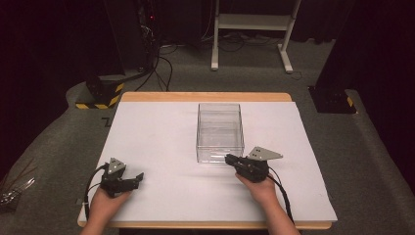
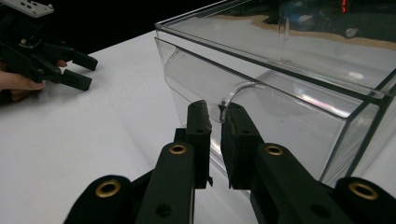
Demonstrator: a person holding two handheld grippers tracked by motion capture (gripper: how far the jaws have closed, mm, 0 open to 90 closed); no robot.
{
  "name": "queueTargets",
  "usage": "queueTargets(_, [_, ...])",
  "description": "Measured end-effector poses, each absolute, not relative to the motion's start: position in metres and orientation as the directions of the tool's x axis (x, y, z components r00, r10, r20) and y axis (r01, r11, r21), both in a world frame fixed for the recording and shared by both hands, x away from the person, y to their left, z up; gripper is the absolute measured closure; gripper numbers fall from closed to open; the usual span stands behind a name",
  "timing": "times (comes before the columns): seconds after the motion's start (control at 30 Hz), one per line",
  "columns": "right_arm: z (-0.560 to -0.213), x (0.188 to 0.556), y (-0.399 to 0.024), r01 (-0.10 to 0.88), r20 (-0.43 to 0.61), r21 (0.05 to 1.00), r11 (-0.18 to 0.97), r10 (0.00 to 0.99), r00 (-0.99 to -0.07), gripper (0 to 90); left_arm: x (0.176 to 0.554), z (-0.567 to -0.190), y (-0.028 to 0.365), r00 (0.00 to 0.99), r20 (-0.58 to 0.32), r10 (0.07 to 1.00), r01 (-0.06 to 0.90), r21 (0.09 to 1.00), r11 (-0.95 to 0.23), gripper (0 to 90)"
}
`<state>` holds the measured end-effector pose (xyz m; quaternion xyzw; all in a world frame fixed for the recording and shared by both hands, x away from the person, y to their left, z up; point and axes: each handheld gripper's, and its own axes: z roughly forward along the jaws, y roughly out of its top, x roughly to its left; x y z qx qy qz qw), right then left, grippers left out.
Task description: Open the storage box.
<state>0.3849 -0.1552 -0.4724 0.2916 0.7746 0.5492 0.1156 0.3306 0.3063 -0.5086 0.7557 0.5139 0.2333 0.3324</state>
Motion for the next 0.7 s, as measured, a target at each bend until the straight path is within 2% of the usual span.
queueTargets(0.7, [-0.468, 0.362, -0.158, 0.316, 0.119, 0.907, 0.277, 0.553, -0.825, 83.7, 0.331, -0.509, 0.306, 0.363, 0.011, 0.932, 0.622, 0.742, -0.251, 20.0])
